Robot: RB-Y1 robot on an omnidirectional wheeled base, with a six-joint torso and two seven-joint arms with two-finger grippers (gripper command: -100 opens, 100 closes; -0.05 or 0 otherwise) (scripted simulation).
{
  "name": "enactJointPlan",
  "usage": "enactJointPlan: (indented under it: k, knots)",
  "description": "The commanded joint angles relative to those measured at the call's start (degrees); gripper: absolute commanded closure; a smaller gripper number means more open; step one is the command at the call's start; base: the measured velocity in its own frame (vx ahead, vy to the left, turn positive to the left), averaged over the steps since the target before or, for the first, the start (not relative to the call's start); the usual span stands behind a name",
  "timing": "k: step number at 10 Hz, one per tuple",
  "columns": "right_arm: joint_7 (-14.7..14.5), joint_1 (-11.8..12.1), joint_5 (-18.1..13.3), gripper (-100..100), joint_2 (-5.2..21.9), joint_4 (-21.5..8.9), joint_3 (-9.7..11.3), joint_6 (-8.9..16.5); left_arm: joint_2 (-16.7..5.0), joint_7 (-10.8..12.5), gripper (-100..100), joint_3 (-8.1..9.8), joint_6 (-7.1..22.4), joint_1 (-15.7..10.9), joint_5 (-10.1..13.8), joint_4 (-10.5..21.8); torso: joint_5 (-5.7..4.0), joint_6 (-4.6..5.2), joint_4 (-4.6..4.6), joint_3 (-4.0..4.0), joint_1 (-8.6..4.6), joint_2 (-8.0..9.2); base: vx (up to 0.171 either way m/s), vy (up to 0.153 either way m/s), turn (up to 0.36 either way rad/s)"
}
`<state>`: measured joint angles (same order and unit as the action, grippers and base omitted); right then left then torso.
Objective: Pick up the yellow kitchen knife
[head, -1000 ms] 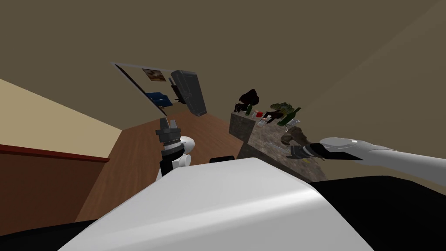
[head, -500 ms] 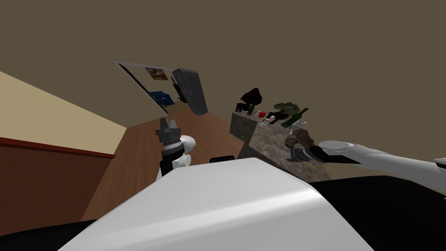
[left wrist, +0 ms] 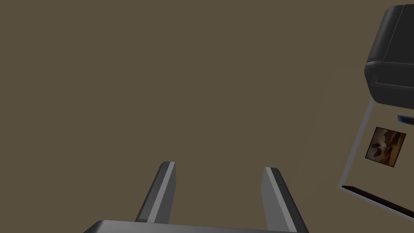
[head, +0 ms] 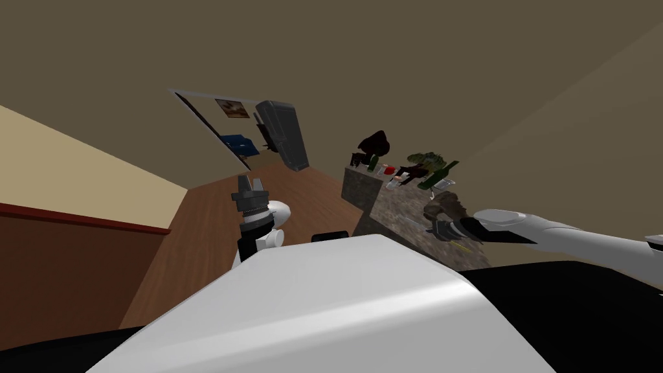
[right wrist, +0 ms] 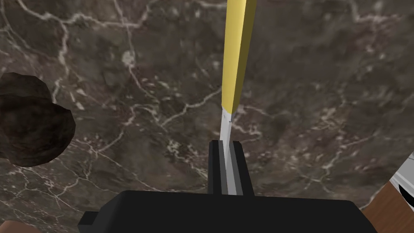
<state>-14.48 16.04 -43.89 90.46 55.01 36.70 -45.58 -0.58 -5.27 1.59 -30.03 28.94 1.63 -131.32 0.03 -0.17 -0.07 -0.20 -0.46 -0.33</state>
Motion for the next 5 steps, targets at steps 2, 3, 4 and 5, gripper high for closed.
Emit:
enactJointPlan:
  k: [2, 3, 4, 5]
  knots:
    - [0.0, 0.0, 0.0, 0, 0.0, 0.0, 0.0, 0.0, 0.0, 0.0, 0, 0.0, 0.0, 0.0, 0.0, 0.0, -0.02, 0.01, 0.0, 0.0, -0.03, 0.01, 0.0, 0.0, 0.0]
    - [0.5, 0.1, 0.3, 100, 1.8, 0.9, 0.0, -0.7, 0.0, 0.0, 0, 0.0, 0.0, 0.0, 0.0, 0.0, -0.03, 0.01, 0.0, 0.0, -0.05, 0.01, 0.022, -0.002, -0.059]
    - [-0.1, -0.2, 0.1, 100, 0.7, -0.2, -0.1, -0.7, 0.0, 0.0, 0, 0.0, 0.0, 0.0, 0.0, 0.0, 0.02, 0.04, -0.01, -0.02, -0.05, -0.04, 0.014, -0.004, -0.018]
    - [-0.1, -0.3, 0.1, 0, 0.8, -0.3, -0.1, -0.8, 0.0, 0.0, 0, 0.0, 0.0, 0.0, 0.0, 0.0, -0.05, 0.01, -0.02, -0.03, -0.07, -0.04, 0.0, 0.0, 0.0]
